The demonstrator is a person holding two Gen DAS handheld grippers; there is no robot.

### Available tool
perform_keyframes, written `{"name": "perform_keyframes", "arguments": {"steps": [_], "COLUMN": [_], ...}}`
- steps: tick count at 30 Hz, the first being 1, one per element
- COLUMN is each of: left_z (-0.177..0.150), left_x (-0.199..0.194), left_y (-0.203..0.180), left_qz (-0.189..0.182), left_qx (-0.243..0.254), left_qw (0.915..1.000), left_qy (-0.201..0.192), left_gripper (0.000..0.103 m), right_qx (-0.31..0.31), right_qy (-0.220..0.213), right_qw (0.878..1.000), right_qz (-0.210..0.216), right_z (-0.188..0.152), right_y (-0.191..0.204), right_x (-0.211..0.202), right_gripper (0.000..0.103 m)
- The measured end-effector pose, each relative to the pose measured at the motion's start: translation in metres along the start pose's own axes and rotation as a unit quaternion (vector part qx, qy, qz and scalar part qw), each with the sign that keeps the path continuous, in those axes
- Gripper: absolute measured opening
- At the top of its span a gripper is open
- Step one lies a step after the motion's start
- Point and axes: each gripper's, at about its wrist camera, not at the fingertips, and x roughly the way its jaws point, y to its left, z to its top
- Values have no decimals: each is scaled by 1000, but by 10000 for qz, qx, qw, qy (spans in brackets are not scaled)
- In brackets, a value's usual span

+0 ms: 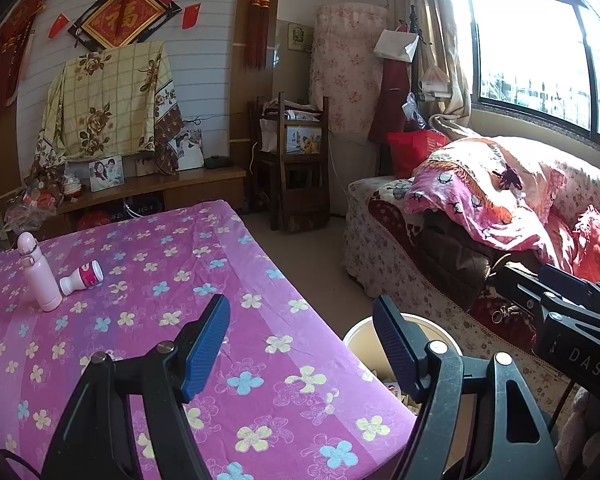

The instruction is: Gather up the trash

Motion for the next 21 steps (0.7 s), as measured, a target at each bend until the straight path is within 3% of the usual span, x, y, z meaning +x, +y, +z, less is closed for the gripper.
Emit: {"name": "perform_keyframes", "arguments": {"steps": [21], "left_z": [-5], "left_x": [0], "left_y": [0], "left_qz": [27], "left_qx": [74], "left_qw": [10000], "left_qy": [25], "left_gripper": [74], "right_qx": [93], "right_qy": [38], "right_qw": [9999], "right_qz": [-43], "right_z": [-5], "right_y": [-3], "right_x": [0], "right_gripper": [75]}}
